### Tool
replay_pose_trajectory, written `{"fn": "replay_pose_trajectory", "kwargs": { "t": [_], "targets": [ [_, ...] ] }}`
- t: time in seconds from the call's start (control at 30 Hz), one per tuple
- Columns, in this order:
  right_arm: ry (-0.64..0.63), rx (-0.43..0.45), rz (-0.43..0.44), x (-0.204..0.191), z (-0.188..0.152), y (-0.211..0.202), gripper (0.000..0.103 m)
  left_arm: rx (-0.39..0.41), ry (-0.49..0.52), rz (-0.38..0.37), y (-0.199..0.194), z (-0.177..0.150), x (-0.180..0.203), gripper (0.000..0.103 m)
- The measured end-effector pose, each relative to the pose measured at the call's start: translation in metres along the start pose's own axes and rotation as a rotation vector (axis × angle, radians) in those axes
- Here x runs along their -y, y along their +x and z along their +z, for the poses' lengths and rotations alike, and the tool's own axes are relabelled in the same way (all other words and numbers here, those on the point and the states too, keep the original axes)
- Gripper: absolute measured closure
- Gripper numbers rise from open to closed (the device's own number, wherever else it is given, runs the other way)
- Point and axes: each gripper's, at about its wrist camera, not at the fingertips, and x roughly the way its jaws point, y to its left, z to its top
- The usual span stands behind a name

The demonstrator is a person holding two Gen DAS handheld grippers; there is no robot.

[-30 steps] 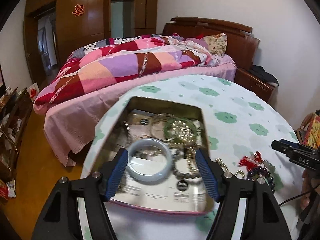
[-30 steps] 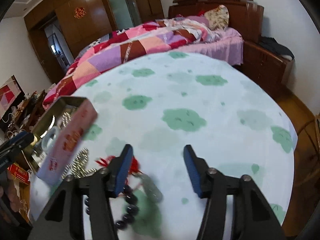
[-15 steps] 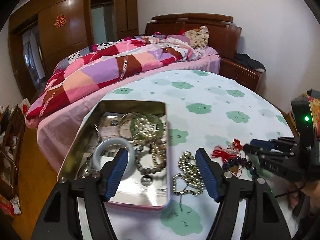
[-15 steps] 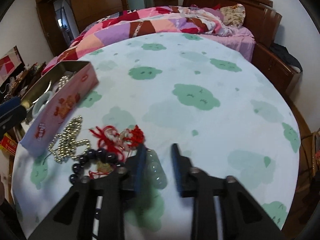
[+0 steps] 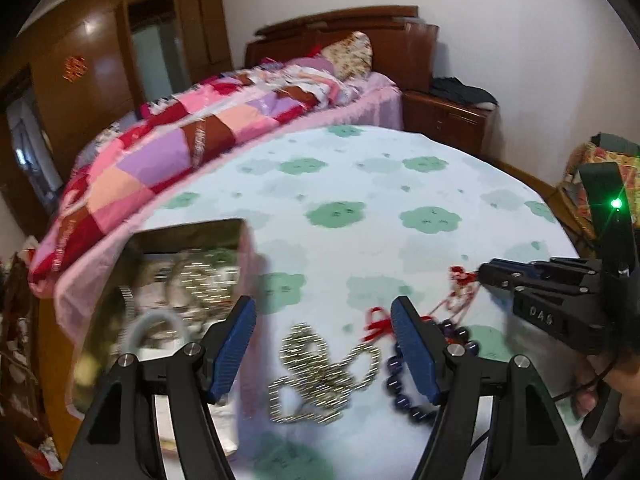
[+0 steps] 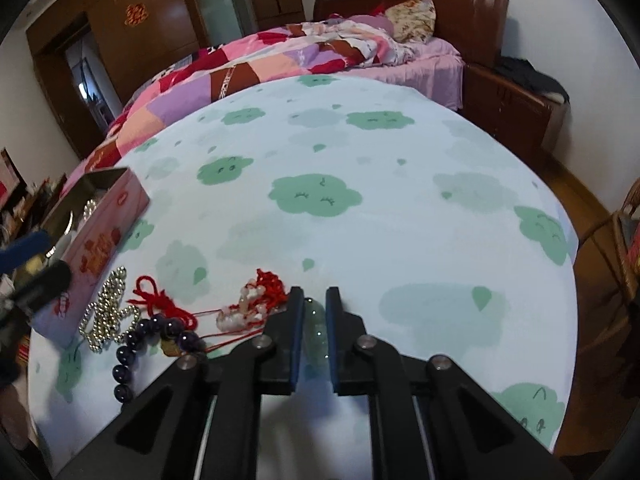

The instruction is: Organize jewelry

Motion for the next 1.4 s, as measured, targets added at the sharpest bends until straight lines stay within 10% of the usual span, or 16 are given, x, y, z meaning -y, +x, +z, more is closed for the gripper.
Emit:
{"fn": "replay_pose_trajectory", "kwargs": {
  "t": [0.23, 0.47, 0.63, 0.77, 1.23, 1.4],
  "targets": [
    [0.046, 0.005, 0.049, 0.006, 0.0, 0.0, 0.091, -0.107, -0.019, -0.067, 0.038, -0.005, 0.014, 0.041],
    [0.031, 0.001, 0.043, 0.006, 0.001, -0.001, 0.089, -0.125, 0.033, -0.133, 0.05, -0.007, 0.029, 0.103],
    [0.036, 0.003, 0.047, 0.006, 0.001, -0.002, 0.086, -0.006, 0.015, -0.104, 0.015, 0.001, 0.02, 0.103],
    [0.024, 0.036, 0.044, 0.002, 0.001, -0.008, 0.05, 0.058, -0.005, -0.101, -0.009, 0.009, 0.011, 0.103],
    [-0.14, -0.026, 0.043, -0.028, 0.001, 0.006, 0.05, 0.047, -0.024, -0.123, -0.01, 0.002, 0.015, 0.103],
    [-0.26, -0.023, -0.04, -0.049, -0.005, 0.007, 0.087, 0.058, -0.039, -0.122, -0.014, 0.002, 0.011, 0.103]
  ]
}}
